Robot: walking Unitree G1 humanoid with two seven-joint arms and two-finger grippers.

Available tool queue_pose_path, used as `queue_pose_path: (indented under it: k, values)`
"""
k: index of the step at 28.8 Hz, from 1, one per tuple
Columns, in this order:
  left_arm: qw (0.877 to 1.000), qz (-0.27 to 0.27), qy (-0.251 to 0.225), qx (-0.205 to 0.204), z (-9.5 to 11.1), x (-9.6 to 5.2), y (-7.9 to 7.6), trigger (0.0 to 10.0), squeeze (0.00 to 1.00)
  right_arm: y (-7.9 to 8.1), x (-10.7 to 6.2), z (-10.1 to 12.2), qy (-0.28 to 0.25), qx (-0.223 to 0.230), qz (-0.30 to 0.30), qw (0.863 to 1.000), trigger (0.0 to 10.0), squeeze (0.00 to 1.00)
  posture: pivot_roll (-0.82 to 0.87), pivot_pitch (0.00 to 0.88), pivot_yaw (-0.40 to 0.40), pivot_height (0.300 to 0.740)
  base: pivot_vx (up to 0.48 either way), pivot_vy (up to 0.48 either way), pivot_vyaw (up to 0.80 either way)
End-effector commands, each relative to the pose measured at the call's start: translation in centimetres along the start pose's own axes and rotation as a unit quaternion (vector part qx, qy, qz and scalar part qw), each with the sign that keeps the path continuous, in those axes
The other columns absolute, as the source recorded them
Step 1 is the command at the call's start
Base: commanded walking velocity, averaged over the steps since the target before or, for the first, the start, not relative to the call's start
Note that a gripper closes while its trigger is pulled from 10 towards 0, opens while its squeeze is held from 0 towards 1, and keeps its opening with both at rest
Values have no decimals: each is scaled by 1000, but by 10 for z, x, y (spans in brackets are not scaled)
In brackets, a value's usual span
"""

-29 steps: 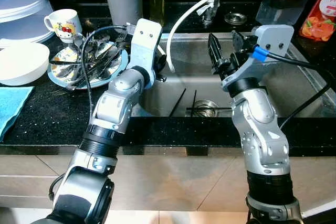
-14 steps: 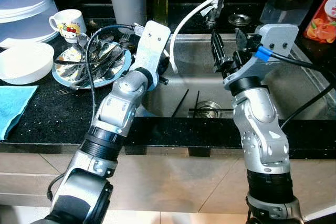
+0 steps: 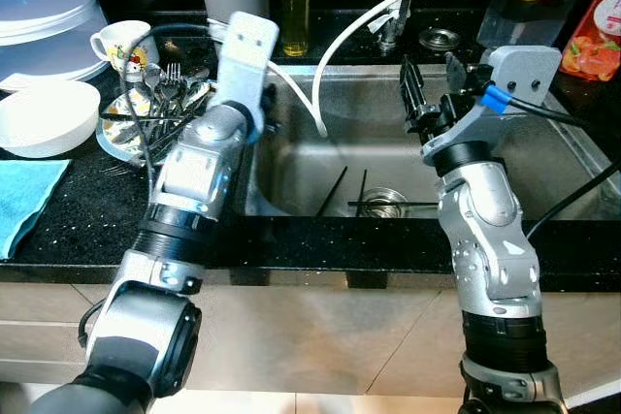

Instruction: Kitchen organization

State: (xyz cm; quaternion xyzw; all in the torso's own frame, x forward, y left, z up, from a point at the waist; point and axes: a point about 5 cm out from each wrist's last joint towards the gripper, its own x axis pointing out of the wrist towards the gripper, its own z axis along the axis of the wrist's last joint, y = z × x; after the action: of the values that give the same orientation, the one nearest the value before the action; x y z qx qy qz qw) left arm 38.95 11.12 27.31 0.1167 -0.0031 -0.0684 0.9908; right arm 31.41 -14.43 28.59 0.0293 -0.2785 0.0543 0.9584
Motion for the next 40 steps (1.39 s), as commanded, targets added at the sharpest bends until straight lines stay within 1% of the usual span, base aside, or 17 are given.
queue_pose_path:
  k: [1,2,3,4,5,7,8,9,10,11,12,17,22,26,29,33,40]
  values:
    - [995,33,12,98,-7,1,11,10000,0,0,0,0,-4,-2,1,1000,10000,0,86,28,56,740,0,0,0]
    - [995,33,12,98,-7,1,11,10000,0,0,0,0,-4,-2,1,1000,10000,0,86,28,56,740,0,0,0]
    - [986,38,16,164,-10,1,15,10000,0,1,0,0,-3,-3,2,1000,10000,0,83,26,55,740,0,0,0]
    - [986,38,16,164,-10,1,15,10000,0,1,0,0,-3,-3,2,1000,10000,0,83,26,55,740,0,0,0]
    - [978,37,20,203,-13,1,17,10000,0,1,0,0,-3,-3,3,1000,10000,0,83,26,55,740,0,0,0]
    - [978,37,20,203,-13,1,17,10000,0,1,0,0,-3,-3,3,1000,10000,0,83,26,55,740,0,0,0]
    - [963,31,19,268,-15,0,20,10000,0,1,-1,0,-3,-4,4,1000,10000,0,85,21,57,740,0,0,0]
    - [949,23,23,314,-19,0,22,10000,0,1,-1,0,-3,-4,5,1000,10000,0,86,20,57,740,0,0,0]
    - [940,9,29,340,-23,0,22,10000,0,0,-1,0,-4,-5,5,1000,10000,0,90,20,55,740,0,0,0]
    - [940,9,29,340,-23,0,22,10000,0,0,-1,0,-4,-5,5,1000,10000,0,90,20,55,740,0,0,0]
    - [936,7,30,352,-25,-1,22,10000,0,0,-1,0,-4,-5,4,1000,10000,0,91,19,54,740,0,0,0]
    - [924,-15,25,380,-28,-1,14,10000,0,1,1,0,-6,-4,7,1000,10000,0,91,16,53,740,0,0,0]
    - [906,-73,22,416,-31,-5,-3,10000,0,2,1,1,-6,-4,9,1000,10000,0,85,24,54,740,0,0,0]
    - [903,-98,22,417,-32,-8,-10,10000,0,2,0,1,-5,-3,8,1000,10000,0,86,32,56,740,0,0,0]
    - [898,-99,46,425,-39,-8,-5,10000,0,2,0,0,-4,-3,7,1000,10000,0,86,38,56,740,0,0,0]
    - [896,-92,54,431,-40,-7,-1,10000,0,2,0,0,-4,-2,6,1000,10000,0,88,40,57,740,0,0,0]
    - [883,-74,76,457,-44,-5,14,10000,0,2,0,1,-4,-1,5,1000,10000,0,90,48,58,740,0,0,0]
